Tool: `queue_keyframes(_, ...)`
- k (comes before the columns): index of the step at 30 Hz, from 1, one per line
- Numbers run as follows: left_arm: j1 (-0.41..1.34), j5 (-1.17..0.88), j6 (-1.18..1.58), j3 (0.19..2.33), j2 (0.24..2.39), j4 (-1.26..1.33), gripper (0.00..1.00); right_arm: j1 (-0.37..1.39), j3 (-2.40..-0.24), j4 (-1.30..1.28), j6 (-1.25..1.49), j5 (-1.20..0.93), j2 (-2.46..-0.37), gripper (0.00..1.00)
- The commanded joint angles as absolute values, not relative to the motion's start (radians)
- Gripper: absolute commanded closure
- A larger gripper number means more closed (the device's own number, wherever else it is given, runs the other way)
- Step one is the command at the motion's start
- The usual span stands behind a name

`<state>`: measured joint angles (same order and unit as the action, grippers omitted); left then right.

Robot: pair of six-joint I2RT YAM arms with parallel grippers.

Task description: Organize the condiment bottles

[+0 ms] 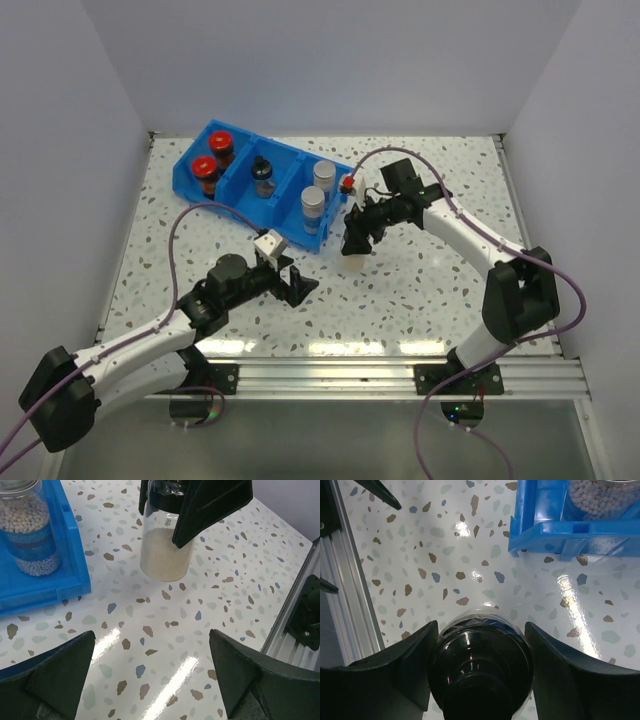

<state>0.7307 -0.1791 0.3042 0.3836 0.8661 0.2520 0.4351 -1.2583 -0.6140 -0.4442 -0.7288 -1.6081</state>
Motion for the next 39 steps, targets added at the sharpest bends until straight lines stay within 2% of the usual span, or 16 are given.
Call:
queue_keyframes(1, 0.782, -0.026, 0.282, 0.406, 0.905, 0.416, 0.0, 0.457, -1.328, -0.587, -0.328, -0.775, -1.601, 1.0)
queue_keyframes(5, 0.805, -0.003, 0.235, 0.491, 0.911, 0.306, 0.0, 0.489, -1.388, -0.609, -0.311, -0.775, -1.594, 1.0)
queue_keyframes(8, 0.805, 0.063, 0.17, 0.575, 0.824, 0.125, 0.0, 0.52, -1.503, -0.65, -0.305, -0.764, -1.623, 1.0)
queue_keyframes(16, 0.801, 0.463, 0.083, 0.707, 0.56, -0.217, 0.0, 0.63, -1.793, -0.64, -0.226, -0.743, -1.83, 1.0)
queue_keyframes(20, 0.799, 0.632, 0.037, 0.692, 0.503, -0.271, 0.0, 0.666, -1.989, -0.535, -0.082, -0.684, -1.957, 1.0)
queue_keyframes(25, 0.799, 0.71, 0.037, 0.629, 0.411, -0.284, 0.0, 0.735, -2.337, -0.552, -0.025, -0.591, -2.175, 1.0)
queue_keyframes(28, 0.799, 0.742, 0.032, 0.601, 0.348, -0.268, 0.0, 0.759, -2.448, -0.496, 0.026, -0.505, -2.279, 1.0)
queue_keyframes(31, 0.799, 0.802, 0.048, 0.588, 0.299, -0.267, 0.0, 0.775, -2.467, -0.39, 0.035, -0.375, -2.332, 1.0)
queue_keyframes(39, 0.799, 0.798, 0.046, 0.575, 0.285, -0.253, 0.0, 0.813, -2.526, -0.272, -0.034, -0.03, -2.474, 1.0)
